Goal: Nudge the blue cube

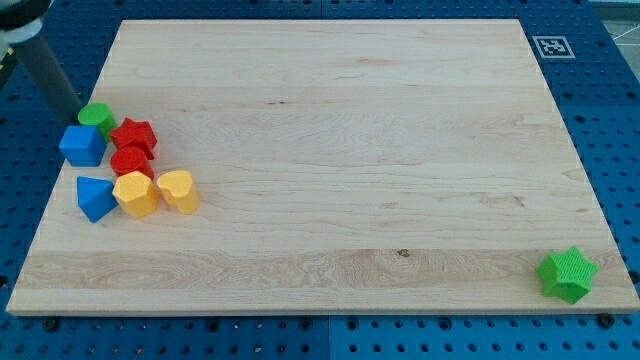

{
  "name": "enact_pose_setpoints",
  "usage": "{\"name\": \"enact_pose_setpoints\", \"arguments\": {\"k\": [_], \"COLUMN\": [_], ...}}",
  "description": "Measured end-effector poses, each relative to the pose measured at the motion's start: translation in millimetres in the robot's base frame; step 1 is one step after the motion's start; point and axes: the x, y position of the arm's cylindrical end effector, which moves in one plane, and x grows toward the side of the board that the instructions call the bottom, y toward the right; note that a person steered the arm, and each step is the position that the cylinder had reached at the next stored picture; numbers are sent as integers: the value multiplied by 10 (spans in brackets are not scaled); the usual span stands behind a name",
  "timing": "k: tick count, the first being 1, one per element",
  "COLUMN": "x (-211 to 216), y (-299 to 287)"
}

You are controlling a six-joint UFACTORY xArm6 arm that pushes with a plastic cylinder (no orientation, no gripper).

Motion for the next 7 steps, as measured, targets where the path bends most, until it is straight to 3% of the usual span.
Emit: {"name": "enact_pose_setpoints", "arguments": {"k": [2,3,7], "x": [1133,1337,1185], "y": [1,1,-2]}}
